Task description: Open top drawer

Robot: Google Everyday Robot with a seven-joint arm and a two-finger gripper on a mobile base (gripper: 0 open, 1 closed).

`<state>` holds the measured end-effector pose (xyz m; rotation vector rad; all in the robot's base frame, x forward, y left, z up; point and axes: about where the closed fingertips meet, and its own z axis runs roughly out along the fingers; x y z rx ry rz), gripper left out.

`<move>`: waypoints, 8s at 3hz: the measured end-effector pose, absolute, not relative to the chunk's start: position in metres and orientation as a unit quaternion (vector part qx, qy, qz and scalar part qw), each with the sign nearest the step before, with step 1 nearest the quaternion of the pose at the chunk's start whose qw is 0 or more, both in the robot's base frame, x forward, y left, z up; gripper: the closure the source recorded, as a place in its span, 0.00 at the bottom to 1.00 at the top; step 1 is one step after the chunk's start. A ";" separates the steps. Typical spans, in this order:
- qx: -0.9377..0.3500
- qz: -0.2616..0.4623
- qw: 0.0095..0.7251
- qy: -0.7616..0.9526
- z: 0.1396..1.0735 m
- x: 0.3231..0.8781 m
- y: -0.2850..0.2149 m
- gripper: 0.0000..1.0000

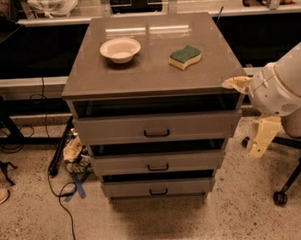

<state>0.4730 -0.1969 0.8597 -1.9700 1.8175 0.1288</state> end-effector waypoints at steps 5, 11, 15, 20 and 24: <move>-0.686 0.027 0.296 0.664 0.753 0.545 -0.179 0.00; -0.687 -0.047 0.290 0.665 0.672 0.631 -0.189 0.00; -0.663 -0.014 0.247 0.706 0.634 0.643 -0.177 0.60; -0.663 -0.014 0.247 0.706 0.644 0.643 -0.177 0.81; -0.666 -0.012 0.244 0.705 0.645 0.643 -0.176 0.00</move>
Offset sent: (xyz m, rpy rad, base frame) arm 0.0153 0.0050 -0.0501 0.0468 0.0374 0.0085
